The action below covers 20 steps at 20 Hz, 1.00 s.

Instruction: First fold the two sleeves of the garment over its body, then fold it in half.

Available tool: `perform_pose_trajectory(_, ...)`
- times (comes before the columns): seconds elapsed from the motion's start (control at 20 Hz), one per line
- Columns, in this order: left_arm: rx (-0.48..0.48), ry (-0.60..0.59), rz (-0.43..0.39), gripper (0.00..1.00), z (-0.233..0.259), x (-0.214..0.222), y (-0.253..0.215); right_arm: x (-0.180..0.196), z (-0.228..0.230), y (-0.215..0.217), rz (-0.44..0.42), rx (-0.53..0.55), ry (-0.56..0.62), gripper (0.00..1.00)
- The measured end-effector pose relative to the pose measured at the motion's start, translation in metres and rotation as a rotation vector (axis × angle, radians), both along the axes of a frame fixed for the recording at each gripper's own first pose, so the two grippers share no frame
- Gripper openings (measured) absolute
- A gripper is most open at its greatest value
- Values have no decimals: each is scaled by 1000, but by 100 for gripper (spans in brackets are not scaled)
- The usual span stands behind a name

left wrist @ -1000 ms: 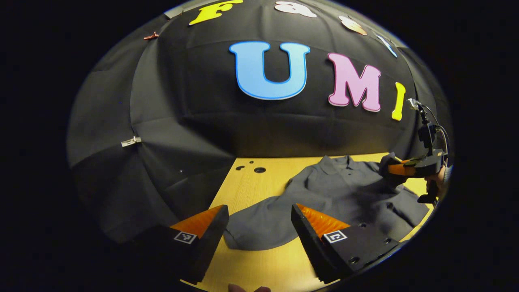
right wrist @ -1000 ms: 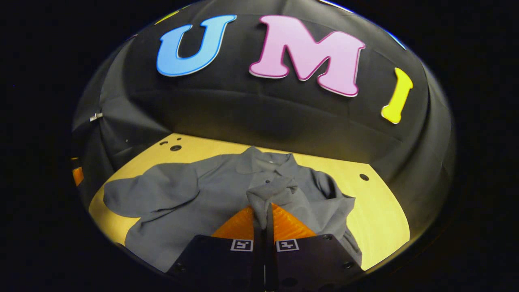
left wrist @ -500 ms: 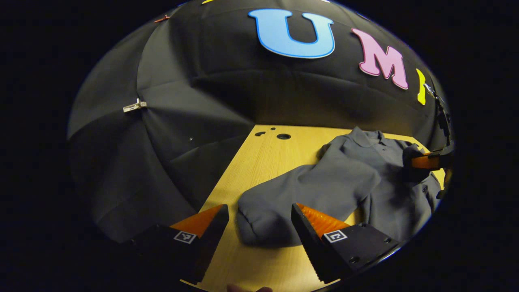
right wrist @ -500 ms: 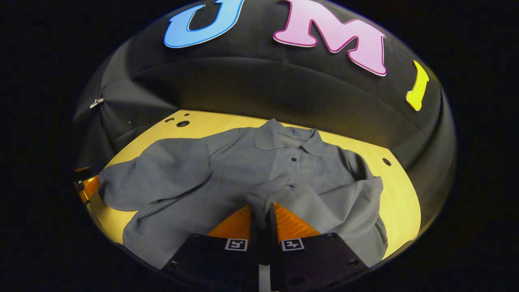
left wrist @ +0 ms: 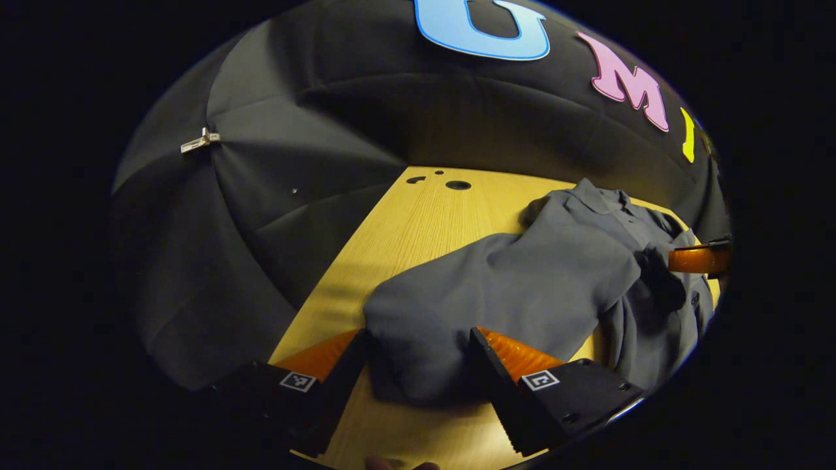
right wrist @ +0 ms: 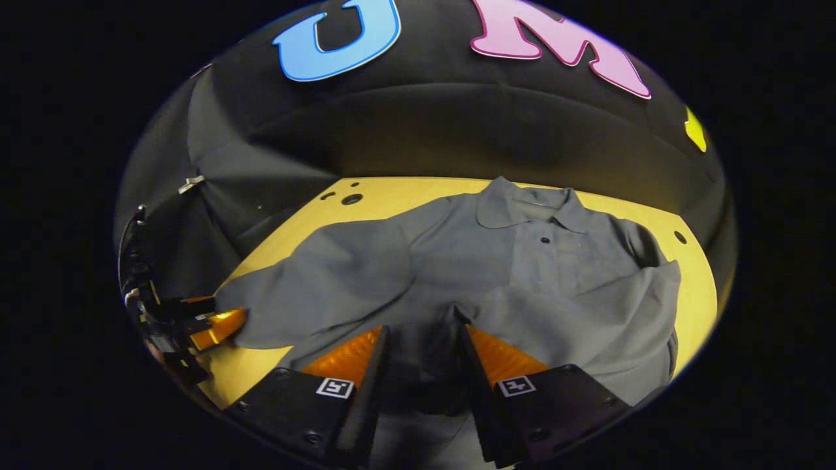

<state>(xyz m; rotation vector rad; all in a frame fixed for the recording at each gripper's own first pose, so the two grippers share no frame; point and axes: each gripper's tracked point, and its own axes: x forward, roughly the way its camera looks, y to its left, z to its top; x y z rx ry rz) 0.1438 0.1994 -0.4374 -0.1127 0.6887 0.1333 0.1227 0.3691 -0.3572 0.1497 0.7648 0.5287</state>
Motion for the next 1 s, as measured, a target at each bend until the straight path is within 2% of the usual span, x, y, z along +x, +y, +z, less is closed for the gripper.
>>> perform_pose_trajectory(0.05,-4,3,1,98,-2,2,-1,-1,2,-1,7,-2,-4,55)
perform_pose_trajectory(0.1,-6,-3,4,100,-1,2,1,-1,5,-7,4,-9,-14,73)
perform_pose_trajectory(0.15,-4,7,2,100,-2,-1,1,-1,9,-14,-6,-13,-21,55)
perform_pose_trajectory(0.2,-7,6,1,99,-2,-1,0,-2,11,-19,-19,-14,-26,64)
perform_pose_trajectory(0.35,-7,25,-44,95,-3,1,-10,-6,15,-43,-52,-18,-16,65)
perform_pose_trajectory(0.4,1,28,-73,79,-4,2,-14,-9,14,-50,-62,-22,-10,56)
perform_pose_trajectory(0.45,6,31,-90,62,-4,6,-19,-11,17,-61,-75,-25,-9,67)
perform_pose_trajectory(0.6,24,44,-85,13,-2,11,-19,-17,26,-93,-122,-25,-16,67)
perform_pose_trajectory(0.8,-15,23,-36,7,18,4,-17,-24,35,-141,-174,-26,-28,67)
perform_pose_trajectory(1.0,17,-69,3,7,72,0,-9,-31,36,-189,-218,-31,-30,67)
